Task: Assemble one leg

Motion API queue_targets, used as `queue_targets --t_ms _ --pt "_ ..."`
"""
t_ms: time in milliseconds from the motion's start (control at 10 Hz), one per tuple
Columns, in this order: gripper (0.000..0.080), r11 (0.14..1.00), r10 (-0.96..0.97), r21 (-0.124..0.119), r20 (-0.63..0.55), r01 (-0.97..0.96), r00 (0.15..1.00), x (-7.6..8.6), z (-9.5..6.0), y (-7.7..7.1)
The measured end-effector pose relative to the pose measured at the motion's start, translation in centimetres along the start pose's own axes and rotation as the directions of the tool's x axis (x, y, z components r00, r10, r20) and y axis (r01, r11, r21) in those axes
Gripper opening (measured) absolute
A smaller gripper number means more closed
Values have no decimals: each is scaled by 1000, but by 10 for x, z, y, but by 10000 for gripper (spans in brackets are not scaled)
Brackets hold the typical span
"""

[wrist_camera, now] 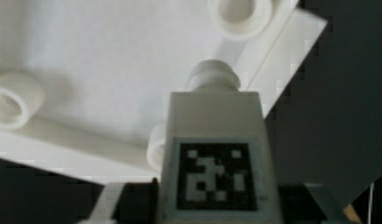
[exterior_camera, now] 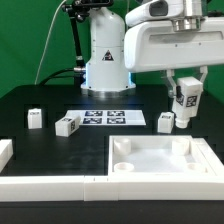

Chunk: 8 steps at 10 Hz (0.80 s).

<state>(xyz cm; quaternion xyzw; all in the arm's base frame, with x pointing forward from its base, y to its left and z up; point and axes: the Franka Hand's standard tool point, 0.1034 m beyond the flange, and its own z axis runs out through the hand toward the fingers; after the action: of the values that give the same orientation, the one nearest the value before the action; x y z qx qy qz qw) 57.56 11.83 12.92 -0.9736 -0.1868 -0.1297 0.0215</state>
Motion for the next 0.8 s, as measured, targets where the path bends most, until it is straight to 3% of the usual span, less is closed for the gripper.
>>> queue_targets --t_ms 200,500,700,800 --pt "292 999 -54 -2 3 54 999 21 -4 10" --pt "292 999 -53 -9 -27 53 998 19 -1 9" --pt "292 998 -59 -36 -120 55 991 22 0 16" --pt "292 998 -53 -26 -94 51 994 22 5 15"
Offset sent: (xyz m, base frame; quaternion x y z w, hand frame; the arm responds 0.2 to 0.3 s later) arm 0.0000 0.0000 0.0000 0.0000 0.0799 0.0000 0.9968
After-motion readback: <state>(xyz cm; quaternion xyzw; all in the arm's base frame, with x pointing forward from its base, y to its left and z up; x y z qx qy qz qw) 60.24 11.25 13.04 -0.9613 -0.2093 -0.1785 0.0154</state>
